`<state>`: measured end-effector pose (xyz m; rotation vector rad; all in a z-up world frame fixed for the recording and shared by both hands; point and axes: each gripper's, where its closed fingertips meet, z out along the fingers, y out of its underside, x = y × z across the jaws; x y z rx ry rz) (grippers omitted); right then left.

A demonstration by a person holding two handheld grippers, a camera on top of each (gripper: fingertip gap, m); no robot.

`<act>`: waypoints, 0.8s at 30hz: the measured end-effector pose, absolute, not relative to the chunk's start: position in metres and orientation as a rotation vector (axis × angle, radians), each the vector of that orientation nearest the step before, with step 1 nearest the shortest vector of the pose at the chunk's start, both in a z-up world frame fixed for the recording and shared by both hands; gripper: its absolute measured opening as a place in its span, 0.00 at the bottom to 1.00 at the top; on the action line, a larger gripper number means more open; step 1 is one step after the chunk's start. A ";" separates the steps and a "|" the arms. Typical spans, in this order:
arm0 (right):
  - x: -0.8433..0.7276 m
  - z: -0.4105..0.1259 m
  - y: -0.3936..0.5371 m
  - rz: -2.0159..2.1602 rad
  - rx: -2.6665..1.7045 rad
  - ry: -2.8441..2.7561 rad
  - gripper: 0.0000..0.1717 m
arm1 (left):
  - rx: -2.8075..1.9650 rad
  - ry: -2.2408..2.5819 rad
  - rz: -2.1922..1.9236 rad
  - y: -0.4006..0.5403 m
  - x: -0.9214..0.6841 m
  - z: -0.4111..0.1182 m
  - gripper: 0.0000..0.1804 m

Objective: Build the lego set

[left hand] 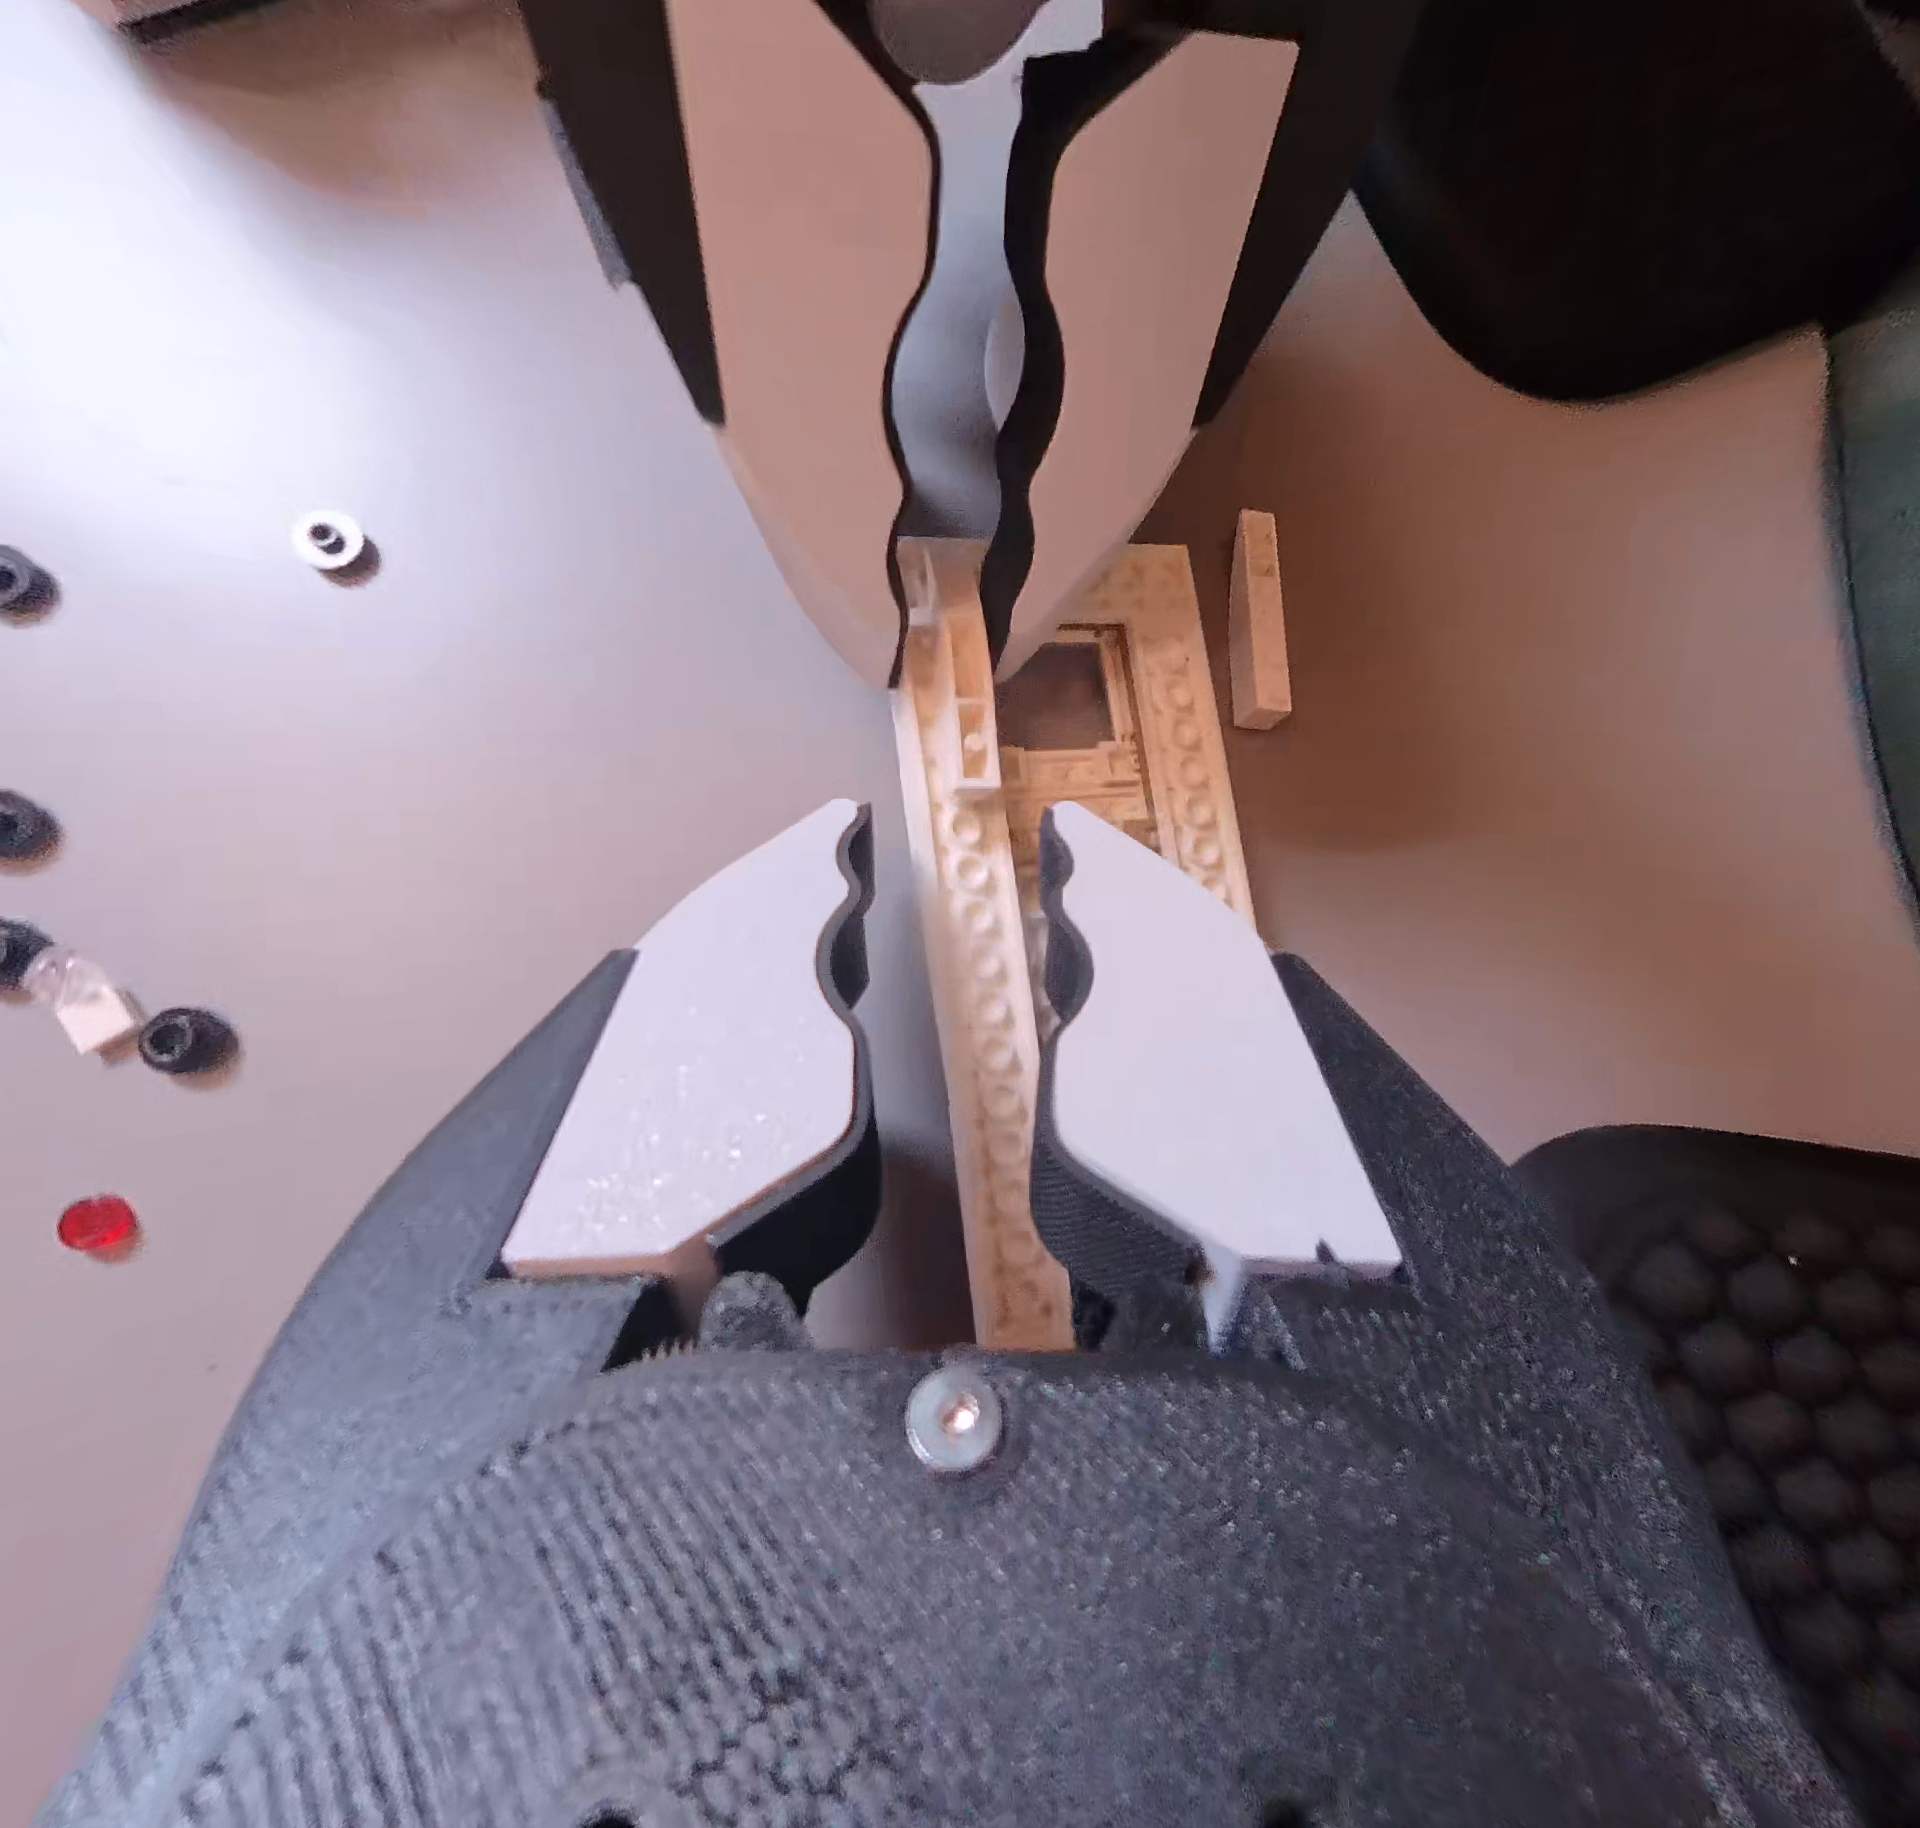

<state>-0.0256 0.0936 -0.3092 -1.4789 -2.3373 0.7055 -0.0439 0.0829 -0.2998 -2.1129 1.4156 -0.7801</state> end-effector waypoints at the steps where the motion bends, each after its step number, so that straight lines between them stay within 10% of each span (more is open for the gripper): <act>1: -0.026 -0.309 0.093 0.720 -1.487 -2.332 0.09 | -2.115 1.438 -0.762 0.083 -0.043 -0.303 0.15; 24: -0.027 -0.301 0.101 0.669 -1.557 -2.318 0.04 | -2.132 1.440 -0.697 0.084 -0.042 -0.310 0.09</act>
